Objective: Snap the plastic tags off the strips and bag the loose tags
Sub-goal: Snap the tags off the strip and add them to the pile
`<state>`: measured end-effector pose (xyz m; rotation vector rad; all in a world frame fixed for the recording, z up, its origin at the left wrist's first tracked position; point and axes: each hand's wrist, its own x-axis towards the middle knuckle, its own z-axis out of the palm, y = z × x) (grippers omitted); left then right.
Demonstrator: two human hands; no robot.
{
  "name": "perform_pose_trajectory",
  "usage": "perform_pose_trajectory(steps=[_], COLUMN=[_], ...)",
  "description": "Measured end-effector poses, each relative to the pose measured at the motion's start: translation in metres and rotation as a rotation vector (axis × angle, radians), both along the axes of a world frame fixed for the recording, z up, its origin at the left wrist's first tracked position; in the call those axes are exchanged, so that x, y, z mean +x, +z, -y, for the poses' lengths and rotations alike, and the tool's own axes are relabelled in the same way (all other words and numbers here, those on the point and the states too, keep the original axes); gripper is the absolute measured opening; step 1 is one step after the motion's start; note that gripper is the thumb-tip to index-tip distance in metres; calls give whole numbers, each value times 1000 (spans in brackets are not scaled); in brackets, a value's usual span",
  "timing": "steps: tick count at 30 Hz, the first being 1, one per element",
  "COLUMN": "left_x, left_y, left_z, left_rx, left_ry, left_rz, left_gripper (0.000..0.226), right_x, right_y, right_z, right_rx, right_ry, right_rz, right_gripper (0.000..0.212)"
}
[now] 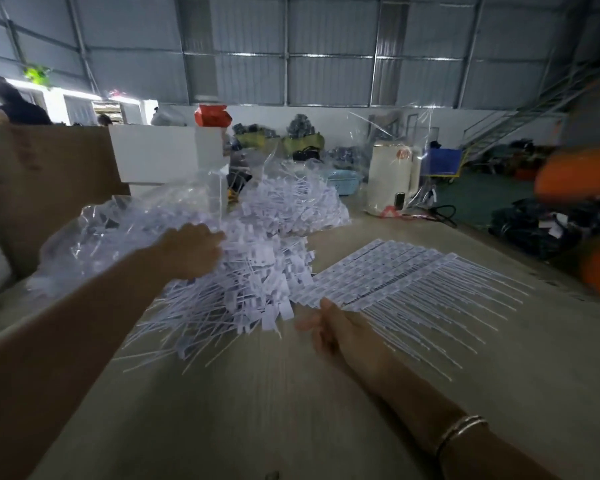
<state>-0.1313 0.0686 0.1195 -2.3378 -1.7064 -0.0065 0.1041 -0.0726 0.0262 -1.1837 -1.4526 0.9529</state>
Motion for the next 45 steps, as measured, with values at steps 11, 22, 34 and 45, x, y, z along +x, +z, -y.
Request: perform_pose_trajectory(steps=[11,22,34,45], left_x=[55,122,135,96], left_y=[-25,-88,-100,-77], left_z=[67,100,86,96], left_rx=[445,197,-50,-159], left_ry=[-266,-456,-431,-400], left_rz=[331,177,301,1138], left_gripper=[29,40,50,29], right_x=[5,103,116,66], right_y=[11,22,77,115], right_z=[-2,-55,-52,-31], right_rx=[108,14,438,560], right_ry=[-303,-86,-165,-186], right_rz=[6,1311,1166,1473], right_gripper=[31,34,25,28])
